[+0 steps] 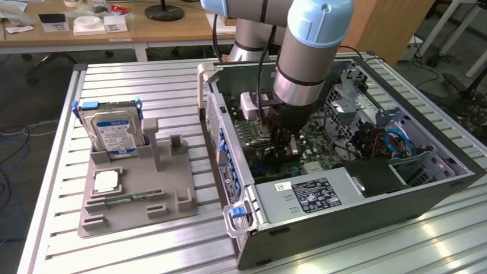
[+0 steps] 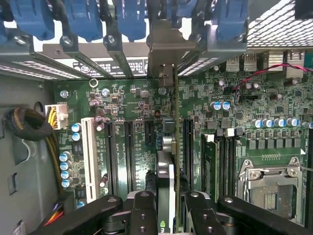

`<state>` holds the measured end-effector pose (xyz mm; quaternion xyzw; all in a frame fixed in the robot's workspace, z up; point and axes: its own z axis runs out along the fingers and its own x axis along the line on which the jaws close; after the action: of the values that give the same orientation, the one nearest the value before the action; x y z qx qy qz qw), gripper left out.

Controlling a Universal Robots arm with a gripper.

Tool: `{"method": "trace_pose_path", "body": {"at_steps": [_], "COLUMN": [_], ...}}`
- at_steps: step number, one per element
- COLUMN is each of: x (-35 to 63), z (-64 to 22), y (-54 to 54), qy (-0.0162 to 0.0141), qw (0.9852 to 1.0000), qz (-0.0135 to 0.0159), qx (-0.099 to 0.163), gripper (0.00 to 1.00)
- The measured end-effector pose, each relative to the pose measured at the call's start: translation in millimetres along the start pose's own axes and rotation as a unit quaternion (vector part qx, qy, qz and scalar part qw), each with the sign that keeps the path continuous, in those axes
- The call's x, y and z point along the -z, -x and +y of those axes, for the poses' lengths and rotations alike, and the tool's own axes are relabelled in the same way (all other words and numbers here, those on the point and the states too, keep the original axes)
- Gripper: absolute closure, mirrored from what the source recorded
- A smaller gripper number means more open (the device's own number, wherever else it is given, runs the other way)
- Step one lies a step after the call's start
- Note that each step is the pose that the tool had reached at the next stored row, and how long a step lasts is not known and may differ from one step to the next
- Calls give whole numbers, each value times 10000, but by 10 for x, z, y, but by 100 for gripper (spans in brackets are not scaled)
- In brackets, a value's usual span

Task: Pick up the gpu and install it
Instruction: 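Insert the gpu into the slot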

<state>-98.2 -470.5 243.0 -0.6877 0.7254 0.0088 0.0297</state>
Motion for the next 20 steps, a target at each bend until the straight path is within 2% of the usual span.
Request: {"method": "trace_pose_path", "body": {"at_steps": [9, 15, 20], "x": [5, 4, 4], "z": [0, -28, -30], "y": [21, 21, 21], "qy": [1, 0, -2], "qw": [10000, 10000, 10000], "qz": [-1, 17, 17], "qx": [57, 20, 20], "gripper": [73, 73, 73]}}
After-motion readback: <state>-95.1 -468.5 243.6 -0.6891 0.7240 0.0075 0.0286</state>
